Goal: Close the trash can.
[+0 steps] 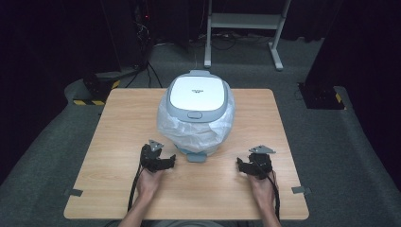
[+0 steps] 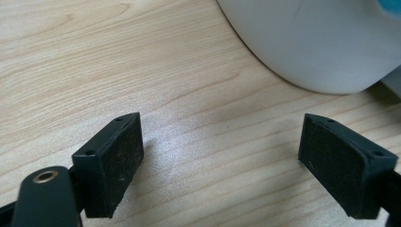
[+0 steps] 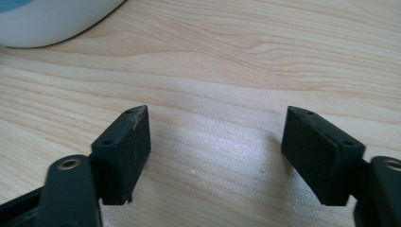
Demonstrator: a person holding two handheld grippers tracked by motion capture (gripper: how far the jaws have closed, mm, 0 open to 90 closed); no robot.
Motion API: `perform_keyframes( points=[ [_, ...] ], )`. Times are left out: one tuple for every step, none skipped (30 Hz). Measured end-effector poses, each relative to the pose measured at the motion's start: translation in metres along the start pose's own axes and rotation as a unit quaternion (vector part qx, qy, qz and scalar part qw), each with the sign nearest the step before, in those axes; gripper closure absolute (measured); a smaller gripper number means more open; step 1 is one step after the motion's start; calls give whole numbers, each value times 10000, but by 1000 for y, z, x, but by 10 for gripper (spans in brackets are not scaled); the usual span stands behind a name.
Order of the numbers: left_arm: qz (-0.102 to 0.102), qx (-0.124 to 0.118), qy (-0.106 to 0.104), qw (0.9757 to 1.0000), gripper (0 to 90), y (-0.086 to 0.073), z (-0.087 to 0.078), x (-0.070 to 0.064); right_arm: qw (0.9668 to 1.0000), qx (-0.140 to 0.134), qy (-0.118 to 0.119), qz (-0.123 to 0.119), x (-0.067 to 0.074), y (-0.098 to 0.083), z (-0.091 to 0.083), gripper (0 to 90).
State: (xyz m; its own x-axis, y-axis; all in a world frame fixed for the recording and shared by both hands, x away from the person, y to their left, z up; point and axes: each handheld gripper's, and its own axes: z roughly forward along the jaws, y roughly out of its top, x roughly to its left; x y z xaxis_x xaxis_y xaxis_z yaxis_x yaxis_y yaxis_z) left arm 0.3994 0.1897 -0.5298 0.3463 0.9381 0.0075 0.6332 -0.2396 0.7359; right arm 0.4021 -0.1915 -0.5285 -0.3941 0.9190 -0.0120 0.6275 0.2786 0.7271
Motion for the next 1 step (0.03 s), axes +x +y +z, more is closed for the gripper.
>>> perform_keyframes(
  points=[
    [-10, -4, -12, 10000, 149, 0, 0, 0, 10000, 10, -14, 3, 0, 0, 0, 227]
  ],
)
